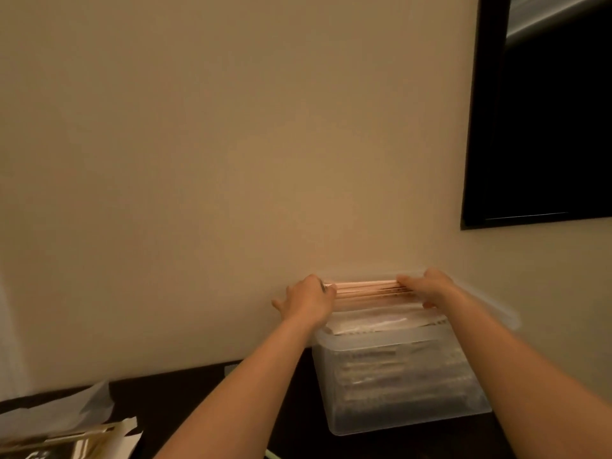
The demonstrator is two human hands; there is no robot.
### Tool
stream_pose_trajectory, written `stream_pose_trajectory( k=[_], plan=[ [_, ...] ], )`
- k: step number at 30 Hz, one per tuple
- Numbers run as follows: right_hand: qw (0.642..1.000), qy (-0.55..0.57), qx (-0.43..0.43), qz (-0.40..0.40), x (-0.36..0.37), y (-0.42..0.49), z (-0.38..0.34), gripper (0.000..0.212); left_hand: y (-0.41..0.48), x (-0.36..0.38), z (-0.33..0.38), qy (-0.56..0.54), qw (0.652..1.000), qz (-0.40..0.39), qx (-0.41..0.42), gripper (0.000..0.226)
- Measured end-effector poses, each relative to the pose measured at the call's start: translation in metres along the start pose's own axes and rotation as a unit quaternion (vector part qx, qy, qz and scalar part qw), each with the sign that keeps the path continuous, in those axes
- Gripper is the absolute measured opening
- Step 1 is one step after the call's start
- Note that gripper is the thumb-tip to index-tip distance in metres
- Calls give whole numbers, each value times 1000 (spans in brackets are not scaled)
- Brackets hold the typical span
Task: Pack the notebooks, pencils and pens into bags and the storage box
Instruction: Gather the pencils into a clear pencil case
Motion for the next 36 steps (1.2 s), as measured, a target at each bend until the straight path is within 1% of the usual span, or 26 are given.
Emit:
stream_pose_trajectory(
  k=[4, 7, 9, 11, 15, 18, 20, 23, 25, 31, 36],
  plan=[
    [999, -35, 14, 0, 1, 6, 1, 59, 9, 5, 4, 51, 999, -2, 5, 40],
    [995, -100, 7, 26, 2, 8, 0, 70, 13, 6, 4, 82, 997, -4, 5, 43],
    [989, -145, -3, 37, 4, 5, -3, 70, 14, 10, 3, 91, 996, -21, 0, 46],
    [986, -163, -19, 40, 7, 1, -8, 62, 14, 12, 5, 68, 997, -27, 0, 47],
    [984, -164, -30, 63, 4, -5, -10, 50, 7, 0, 2, -15, 999, 29, -11, 43],
    [976, -175, -52, 118, -6, -18, -16, 48, 1, -8, -1, -74, 996, 42, -6, 40],
    [968, -176, -101, 148, -11, -35, -30, 49, -3, -15, 1, -91, 995, 39, 18, 37],
    [972, -107, -181, 103, -1, -64, -49, 41, -18, -35, 7, -64, 995, 28, 73, 34],
    [967, -88, -227, 73, 9, -93, -61, 35, -34, -51, 8, -52, 994, 16, 99, 36],
    [934, -77, -350, 16, 44, -212, -93, 25, -112, -98, -10, -19, 991, -44, 125, 41],
    [907, -107, -405, -36, 85, -306, -97, 24, -186, -127, -37, -2, 988, -96, 123, 41]
  ],
)
Point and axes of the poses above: each hand's wrist, its own y-axis towards the middle knuckle, its own x-axis out of the palm, z = x × y, the point moved 10 cm from there along y, towards the middle knuckle, and after that the axes turned 15 degrees about x, right-handed, at the moved point
